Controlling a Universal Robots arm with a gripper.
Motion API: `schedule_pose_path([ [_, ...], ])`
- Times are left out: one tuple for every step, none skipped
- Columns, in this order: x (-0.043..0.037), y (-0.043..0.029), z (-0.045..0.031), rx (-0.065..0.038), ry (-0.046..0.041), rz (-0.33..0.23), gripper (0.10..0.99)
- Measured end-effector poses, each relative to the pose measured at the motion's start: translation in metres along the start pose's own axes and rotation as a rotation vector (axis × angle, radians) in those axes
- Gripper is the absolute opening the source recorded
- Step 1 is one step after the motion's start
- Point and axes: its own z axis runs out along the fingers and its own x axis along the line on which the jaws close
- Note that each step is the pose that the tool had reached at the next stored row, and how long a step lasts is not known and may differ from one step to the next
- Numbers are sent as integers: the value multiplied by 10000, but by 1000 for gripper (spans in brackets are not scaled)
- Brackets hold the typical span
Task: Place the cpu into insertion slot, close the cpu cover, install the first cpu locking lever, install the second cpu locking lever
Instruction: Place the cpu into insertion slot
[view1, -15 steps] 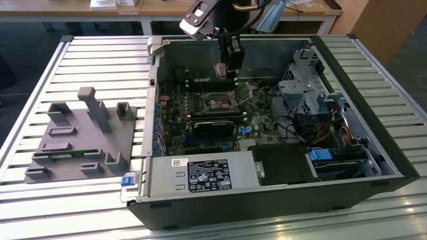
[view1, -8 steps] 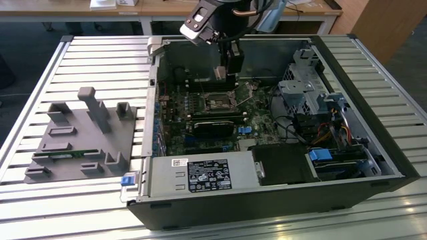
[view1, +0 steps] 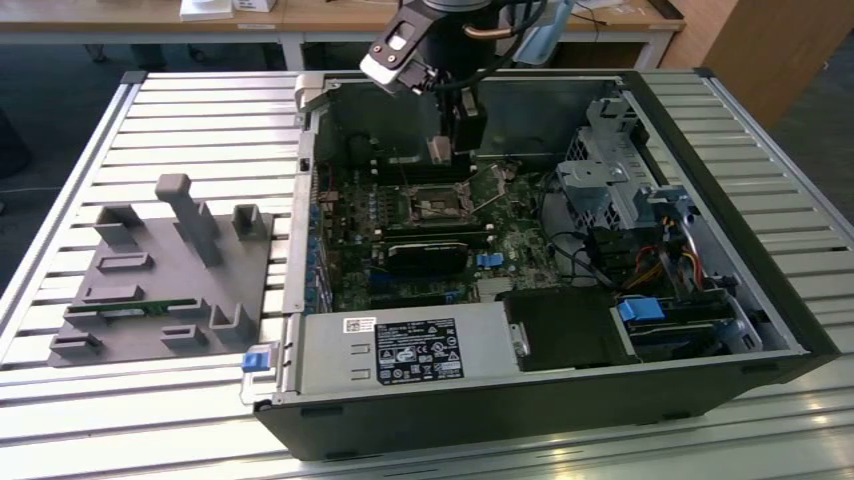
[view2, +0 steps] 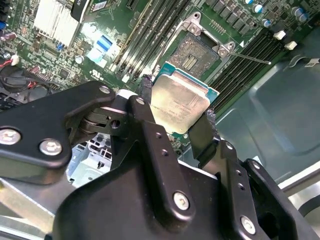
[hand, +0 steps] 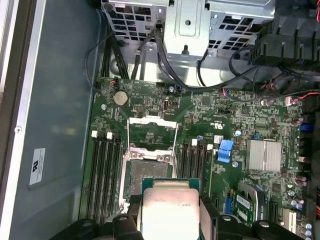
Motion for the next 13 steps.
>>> schedule_pose_path([
  [0,0,3,1,0,0,541],
  [1,-1,5,1,-2,0,541],
  [0,-1,7,1,-2,1,541],
  [0,-1,8,1,-1,1,541],
  [1,-1,11,0,0,1,541],
  [1,-1,13,0,0,2,541],
  [1,-2,14,0,0,2,541],
  [1,-2,16,0,0,2,541],
  [1,-2,17,0,0,2,541],
  [1,-2,19,0,0,2,541],
  [1,-2,21,0,1,2,541],
  [1,-2,24,0,0,2,541],
  [1,-2,25,0,0,2,541],
])
